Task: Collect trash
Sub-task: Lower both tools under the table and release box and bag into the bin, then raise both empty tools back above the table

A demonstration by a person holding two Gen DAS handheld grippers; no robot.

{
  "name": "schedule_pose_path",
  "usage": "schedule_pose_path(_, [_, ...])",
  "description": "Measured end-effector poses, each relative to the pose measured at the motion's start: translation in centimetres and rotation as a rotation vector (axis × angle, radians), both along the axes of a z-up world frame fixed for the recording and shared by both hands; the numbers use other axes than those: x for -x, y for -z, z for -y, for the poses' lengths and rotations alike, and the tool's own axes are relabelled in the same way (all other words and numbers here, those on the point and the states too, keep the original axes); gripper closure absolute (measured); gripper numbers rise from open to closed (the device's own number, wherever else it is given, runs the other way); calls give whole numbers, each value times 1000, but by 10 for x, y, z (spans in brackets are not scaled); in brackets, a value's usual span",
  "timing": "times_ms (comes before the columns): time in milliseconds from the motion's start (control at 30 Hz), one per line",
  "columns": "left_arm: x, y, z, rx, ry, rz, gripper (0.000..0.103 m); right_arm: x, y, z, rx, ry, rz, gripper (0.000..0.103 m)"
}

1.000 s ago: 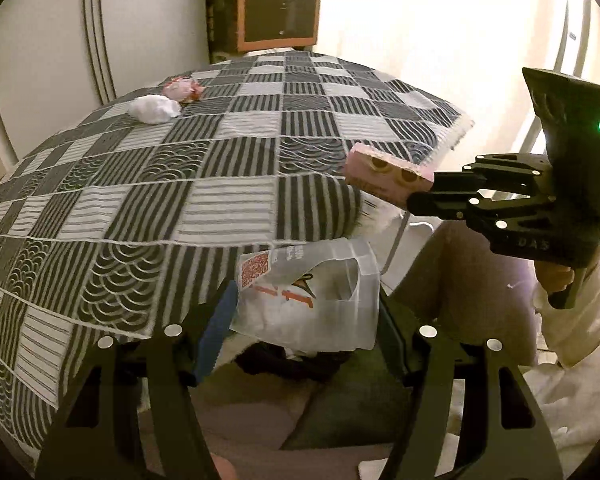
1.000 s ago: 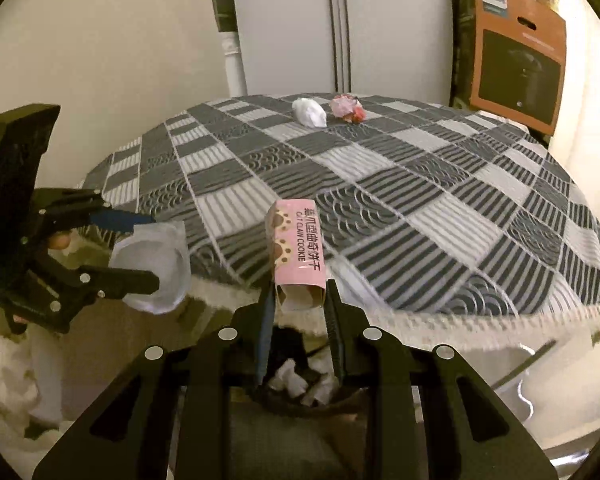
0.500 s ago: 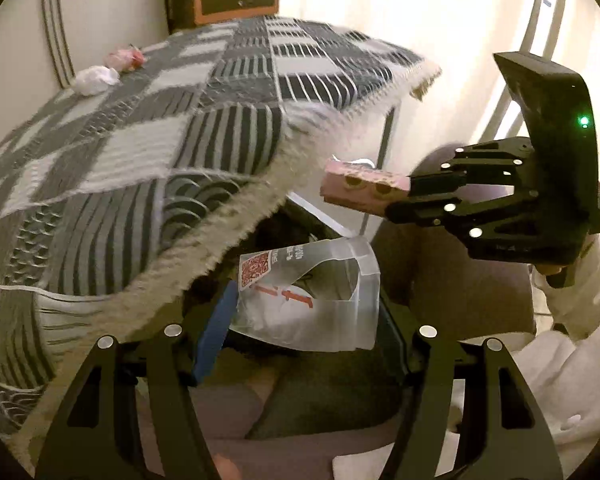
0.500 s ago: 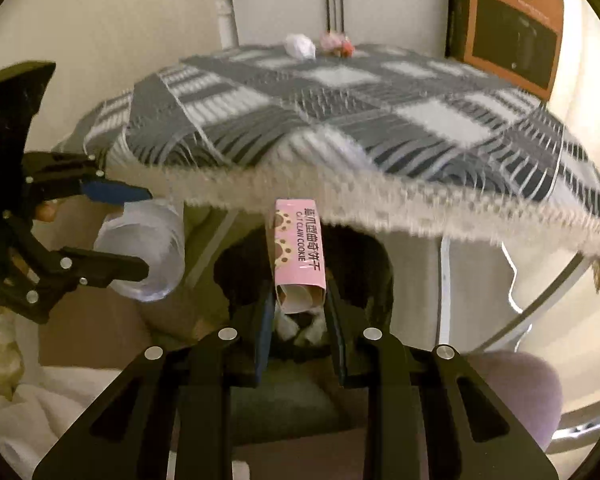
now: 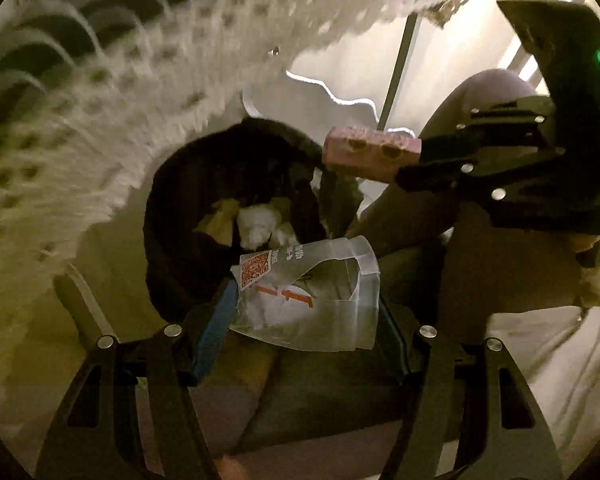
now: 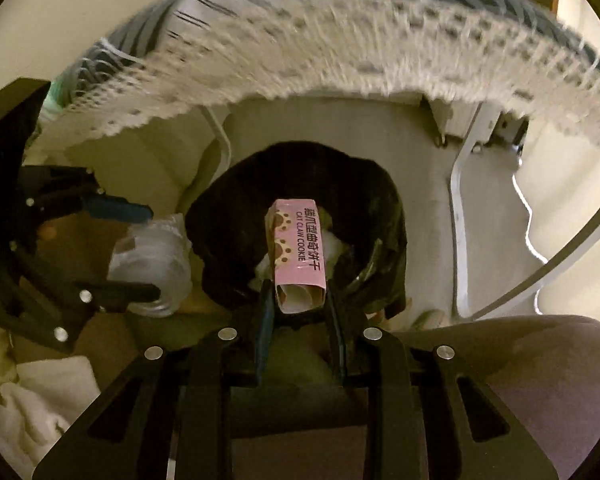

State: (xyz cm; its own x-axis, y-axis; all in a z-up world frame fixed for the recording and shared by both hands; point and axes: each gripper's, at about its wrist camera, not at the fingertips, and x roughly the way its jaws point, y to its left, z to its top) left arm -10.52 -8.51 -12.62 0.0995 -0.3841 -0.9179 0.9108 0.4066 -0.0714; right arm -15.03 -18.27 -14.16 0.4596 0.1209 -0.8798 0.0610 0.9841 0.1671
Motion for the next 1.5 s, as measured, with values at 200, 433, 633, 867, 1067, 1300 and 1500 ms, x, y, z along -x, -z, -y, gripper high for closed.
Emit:
schedule_pose_path(200, [-15,29,15,-50,9,-8,37,-22,18,5,-2,-2,-37,79])
schedule_pose_path(433, [-24,43,21,-73,22,8,37,-37,30,9,0,-8,-58,79])
schedule_pose_path(633, [-28,46,18,-48,19,6,5,-39,32,12,8,16,-58,66])
schedule_pose_path(867, [-24,44,17,-32,12,20,6,-32,25,19,26,62,-19,23])
schedule_pose_path(1067, [-17,31,11,10,8,15,6,-23,18,20,33,74,-4,19])
schedule_pose_path(1300, [-6,12,-3,56,-19,19,6,-9,2,13,56,51,40,18])
schedule_pose_path(1500, [10,-6,-15,95,-38,52,6,8,-17,11,63,55,93,17])
